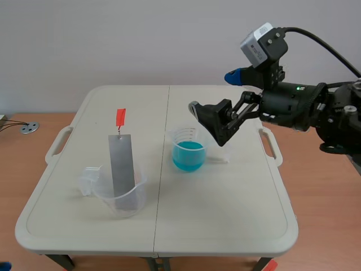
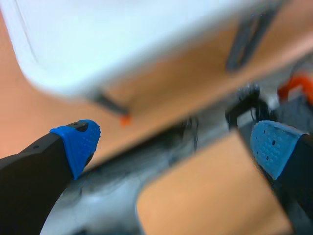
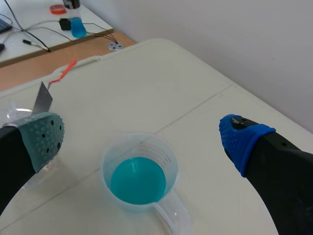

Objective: Hold the metal plate by the orange handle, dip it into the blue solution, take it out and point at it, then put the plate back in the beaker on the left.
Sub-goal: 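Return to the home posture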

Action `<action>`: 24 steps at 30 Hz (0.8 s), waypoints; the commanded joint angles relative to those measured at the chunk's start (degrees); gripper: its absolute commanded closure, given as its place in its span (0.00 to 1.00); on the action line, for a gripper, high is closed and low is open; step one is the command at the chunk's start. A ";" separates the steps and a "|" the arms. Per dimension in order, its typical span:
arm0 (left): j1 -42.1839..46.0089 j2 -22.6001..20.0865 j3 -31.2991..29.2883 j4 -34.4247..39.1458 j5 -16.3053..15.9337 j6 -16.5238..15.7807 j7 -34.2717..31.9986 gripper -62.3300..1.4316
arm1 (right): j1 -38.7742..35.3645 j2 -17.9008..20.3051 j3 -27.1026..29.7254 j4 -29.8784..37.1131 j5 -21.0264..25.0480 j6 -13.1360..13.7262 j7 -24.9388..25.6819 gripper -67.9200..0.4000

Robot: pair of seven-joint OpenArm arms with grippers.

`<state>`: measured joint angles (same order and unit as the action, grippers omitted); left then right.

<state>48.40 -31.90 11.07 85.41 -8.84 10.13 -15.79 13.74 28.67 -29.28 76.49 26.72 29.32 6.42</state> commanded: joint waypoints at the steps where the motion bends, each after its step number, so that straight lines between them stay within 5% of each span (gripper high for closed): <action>1: 0.76 -1.25 -0.48 2.99 0.11 0.68 -1.92 0.00 | -0.63 0.85 1.14 2.51 -0.28 -0.02 1.01 0.02; 14: 0.61 -8.33 -1.88 15.67 0.11 1.09 -9.68 0.00 | -14.67 3.54 7.65 13.94 -3.23 -1.95 1.53 0.02; 24: -2.60 -9.11 -1.86 18.34 0.09 -1.46 -13.14 0.00 | -23.52 3.54 12.57 17.97 -4.55 -2.80 1.95 0.02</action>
<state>46.30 -41.28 9.23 102.87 -8.78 8.86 -27.94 -10.20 31.62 -17.63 93.03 21.85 26.72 7.29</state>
